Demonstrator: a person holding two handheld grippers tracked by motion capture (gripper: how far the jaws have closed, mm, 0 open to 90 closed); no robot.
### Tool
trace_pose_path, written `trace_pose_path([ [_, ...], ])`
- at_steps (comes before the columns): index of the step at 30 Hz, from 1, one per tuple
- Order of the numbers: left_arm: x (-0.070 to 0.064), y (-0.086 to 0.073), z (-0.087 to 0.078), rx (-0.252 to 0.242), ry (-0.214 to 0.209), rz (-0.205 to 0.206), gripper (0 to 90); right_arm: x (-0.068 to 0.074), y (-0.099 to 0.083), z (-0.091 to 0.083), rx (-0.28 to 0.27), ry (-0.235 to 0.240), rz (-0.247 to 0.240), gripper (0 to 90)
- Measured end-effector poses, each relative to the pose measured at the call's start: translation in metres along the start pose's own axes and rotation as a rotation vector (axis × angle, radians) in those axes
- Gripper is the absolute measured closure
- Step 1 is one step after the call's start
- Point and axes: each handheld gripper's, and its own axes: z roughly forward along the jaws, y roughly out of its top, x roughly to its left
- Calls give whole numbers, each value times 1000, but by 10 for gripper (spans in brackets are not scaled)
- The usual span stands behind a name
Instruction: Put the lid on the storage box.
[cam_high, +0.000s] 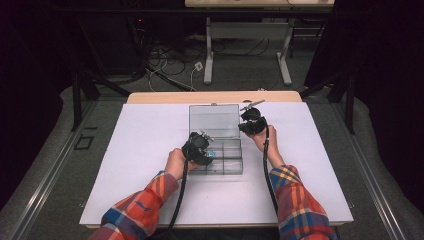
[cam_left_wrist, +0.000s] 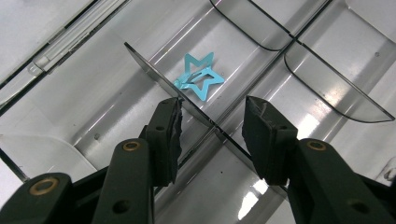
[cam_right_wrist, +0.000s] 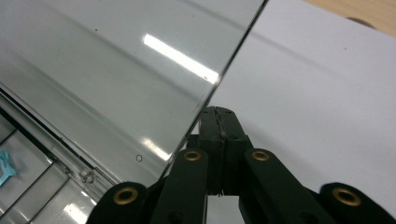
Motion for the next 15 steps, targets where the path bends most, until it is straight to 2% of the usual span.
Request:
trace_pose_path([
  [3, 0, 0, 0, -1, -3, -7, 570, 0, 0, -1, -16, 1, -14, 900],
  [7, 1, 0, 0, -1, -3, -2, 570, 2, 3, -4, 4, -7, -23, 900],
  [8, 1, 0, 0, -1, -3, -3, 570, 1, 3, -5, -3, -10, -39, 900],
  [10, 1, 0, 0, -1, -3, -3, 570, 2, 5, -7, -3, -6, -32, 900],
  [12, 1, 0, 0, 0, -4, -3, 570, 1, 6, -9, -7, -8, -46, 900],
  [13, 1, 0, 0, -1, -3, -4, 570, 2, 7, -10, -26, -9, -43, 900],
  [14, 1, 0, 0, -1, -3, -3, 570, 3, 8, -11, -15, -10, -41, 900],
  [15, 1, 0, 0, -1, -3, -3, 570, 2, 8, -12, -16, -15, -58, 900],
])
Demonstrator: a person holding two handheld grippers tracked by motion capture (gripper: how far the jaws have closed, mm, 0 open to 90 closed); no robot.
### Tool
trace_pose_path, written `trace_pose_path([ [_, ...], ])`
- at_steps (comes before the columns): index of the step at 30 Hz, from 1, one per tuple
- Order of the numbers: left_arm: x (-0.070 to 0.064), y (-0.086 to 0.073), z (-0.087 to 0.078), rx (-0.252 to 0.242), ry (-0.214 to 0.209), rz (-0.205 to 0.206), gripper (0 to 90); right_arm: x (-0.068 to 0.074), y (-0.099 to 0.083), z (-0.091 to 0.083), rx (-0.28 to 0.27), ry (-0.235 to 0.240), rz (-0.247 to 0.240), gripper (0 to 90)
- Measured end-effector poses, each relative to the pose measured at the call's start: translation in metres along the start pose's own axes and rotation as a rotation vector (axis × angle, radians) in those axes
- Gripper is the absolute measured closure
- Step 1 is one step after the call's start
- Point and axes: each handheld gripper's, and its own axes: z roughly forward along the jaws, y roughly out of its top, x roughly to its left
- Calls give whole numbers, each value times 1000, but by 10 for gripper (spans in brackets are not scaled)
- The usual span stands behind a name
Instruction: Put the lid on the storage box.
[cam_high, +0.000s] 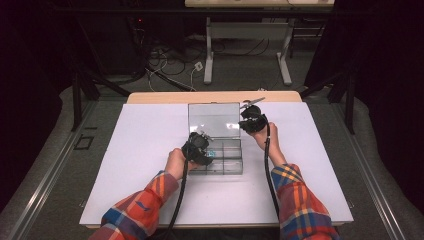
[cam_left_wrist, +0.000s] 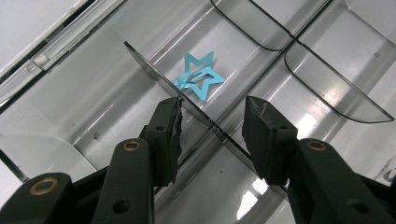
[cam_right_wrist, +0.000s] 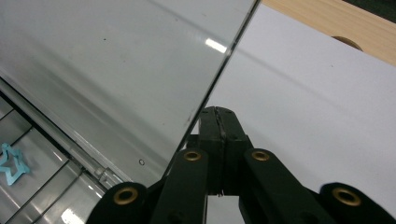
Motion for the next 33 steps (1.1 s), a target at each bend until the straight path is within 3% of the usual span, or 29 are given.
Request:
trace_pose_path([
  [10, 0, 1, 0, 7, -1, -4, 569, 2, 4, -10, -30, 7, -16, 900],
  [16, 0, 2, 0, 10, -12, -1, 561, 4, 5, -14, -49, 30, -1, 900],
  [17, 2, 3, -2, 12, -5, 15, 550, 4, 5, -14, -51, 31, -8, 900],
  [23, 9, 6, -30, -30, 21, 16, 169, 5, 5, -16, -49, 33, -11, 900],
  [25, 16, 9, -43, -48, 41, 15, 129, 5, 5, -16, -48, 32, -11, 900],
  [28, 30, 12, -57, -28, 49, 10, 18, 5, 5, -17, -46, 29, -14, 900],
  [33, 48, 16, -73, -27, 86, -12, 0, 6, 6, -17, -44, 27, -13, 900],
])
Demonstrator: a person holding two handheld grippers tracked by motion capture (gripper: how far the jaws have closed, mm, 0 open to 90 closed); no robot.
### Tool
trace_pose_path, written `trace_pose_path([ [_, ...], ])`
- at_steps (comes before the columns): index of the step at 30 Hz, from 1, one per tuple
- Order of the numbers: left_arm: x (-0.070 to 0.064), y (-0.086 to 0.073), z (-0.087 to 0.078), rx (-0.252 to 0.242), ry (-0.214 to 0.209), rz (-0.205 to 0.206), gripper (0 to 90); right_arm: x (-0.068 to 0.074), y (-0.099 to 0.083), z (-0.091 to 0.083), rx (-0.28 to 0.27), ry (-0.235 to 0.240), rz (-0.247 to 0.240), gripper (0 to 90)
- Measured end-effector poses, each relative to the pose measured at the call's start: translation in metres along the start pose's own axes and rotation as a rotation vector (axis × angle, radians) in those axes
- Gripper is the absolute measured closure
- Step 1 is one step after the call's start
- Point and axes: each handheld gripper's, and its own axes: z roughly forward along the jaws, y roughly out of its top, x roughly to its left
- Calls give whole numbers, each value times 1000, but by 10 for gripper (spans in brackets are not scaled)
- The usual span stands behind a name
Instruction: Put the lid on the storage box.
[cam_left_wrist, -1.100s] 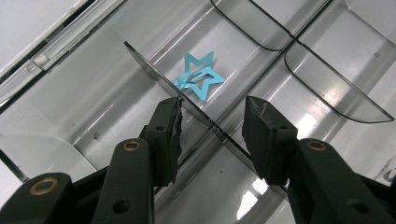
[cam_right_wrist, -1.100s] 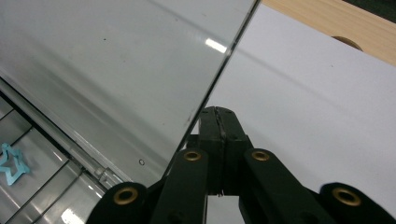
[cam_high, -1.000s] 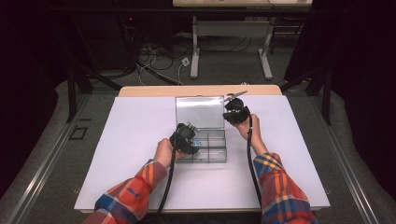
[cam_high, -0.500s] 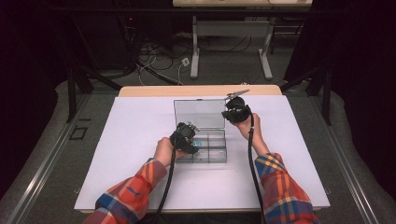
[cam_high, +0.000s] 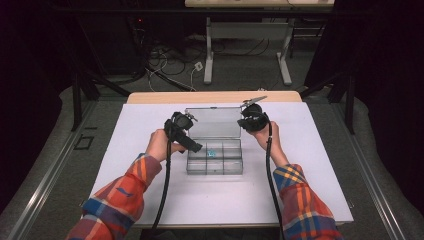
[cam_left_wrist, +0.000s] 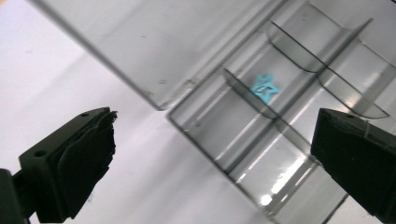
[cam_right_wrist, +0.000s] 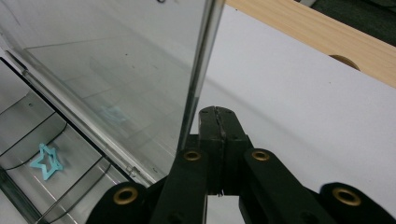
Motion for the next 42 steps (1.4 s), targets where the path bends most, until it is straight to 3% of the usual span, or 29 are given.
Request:
trace_pose_path([
  [5, 16, 6, -9, 8, 32, 1, 25, 1, 0, -1, 3, 0, 4, 900],
  [15, 31, 25, -24, -26, 94, 44, 368, 1, -2, -2, -14, 7, -1, 900],
  [19, 28, 32, -26, -44, 117, 85, 432, 2, -2, -3, -13, -3, -12, 900],
  [24, 24, 39, -27, -55, 112, 134, 515, 3, -3, -4, -16, -3, -16, 900],
  [26, 22, 39, -28, -61, 107, 143, 563, 3, -3, -4, -13, -7, -37, 900],
  [30, 20, 36, -29, -78, 102, 156, 632, 4, -3, -9, -5, -2, -28, 896],
  [34, 21, 33, -31, -84, 81, 163, 688, 4, -4, -21, -10, -1, -39, 881],
  [42, 18, 25, -35, -99, 53, 170, 716, 10, -5, -56, -9, 23, -70, 814],
])
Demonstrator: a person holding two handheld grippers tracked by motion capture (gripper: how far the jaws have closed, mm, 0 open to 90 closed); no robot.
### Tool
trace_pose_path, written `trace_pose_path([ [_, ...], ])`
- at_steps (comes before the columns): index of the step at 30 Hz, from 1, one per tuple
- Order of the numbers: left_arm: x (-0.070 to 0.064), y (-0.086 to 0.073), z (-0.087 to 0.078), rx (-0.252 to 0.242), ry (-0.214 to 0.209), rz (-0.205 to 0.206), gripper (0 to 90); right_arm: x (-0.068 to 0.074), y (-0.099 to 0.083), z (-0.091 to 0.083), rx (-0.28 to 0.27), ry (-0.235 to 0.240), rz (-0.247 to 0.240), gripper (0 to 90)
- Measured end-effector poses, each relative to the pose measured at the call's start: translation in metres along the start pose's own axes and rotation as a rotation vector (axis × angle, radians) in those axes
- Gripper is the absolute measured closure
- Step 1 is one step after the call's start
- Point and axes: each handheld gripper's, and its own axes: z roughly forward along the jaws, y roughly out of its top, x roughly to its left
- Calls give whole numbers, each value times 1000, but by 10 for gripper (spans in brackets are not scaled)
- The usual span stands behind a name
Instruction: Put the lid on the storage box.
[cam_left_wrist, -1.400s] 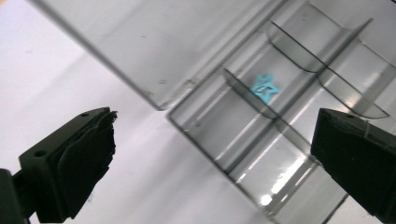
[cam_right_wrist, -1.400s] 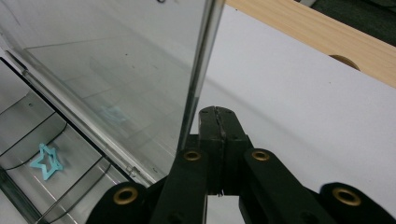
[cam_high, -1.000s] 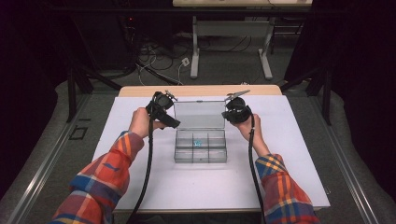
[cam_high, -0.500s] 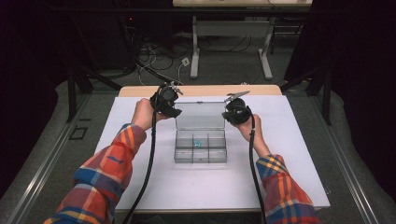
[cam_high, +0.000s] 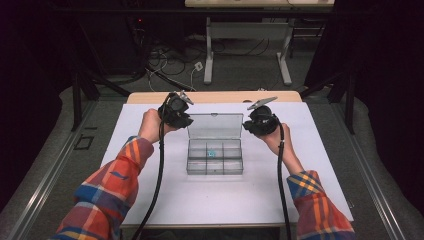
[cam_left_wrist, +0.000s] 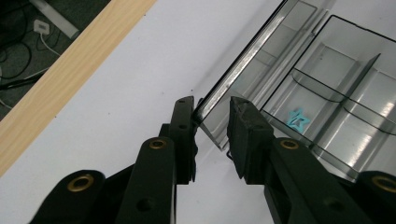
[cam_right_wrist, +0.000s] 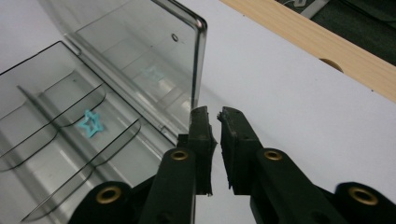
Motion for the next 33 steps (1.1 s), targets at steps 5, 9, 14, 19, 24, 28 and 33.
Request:
trace_pose_path([
  [5, -5, -1, -2, -4, -9, 7, 726, 9, 5, -12, 7, 25, -15, 770],
  [9, -7, -3, -4, -2, -18, 15, 726, 14, 13, -12, 12, 32, -32, 729],
  [14, -15, -9, -6, -27, -1, 48, 724, 18, 19, -13, 1, 35, -32, 702],
  [19, -19, -12, -9, 0, -26, 63, 723, 24, 17, -15, 31, 52, -40, 737],
  [24, -29, -13, -9, 28, -29, 111, 706, 26, 13, -16, 54, 74, -54, 733],
  [28, -33, -16, -8, 56, -23, 123, 709, 30, 9, -18, 67, 80, -65, 714],
  [33, -37, -21, -7, 64, -34, 120, 691, 34, 3, -20, 54, 77, -70, 700],
])
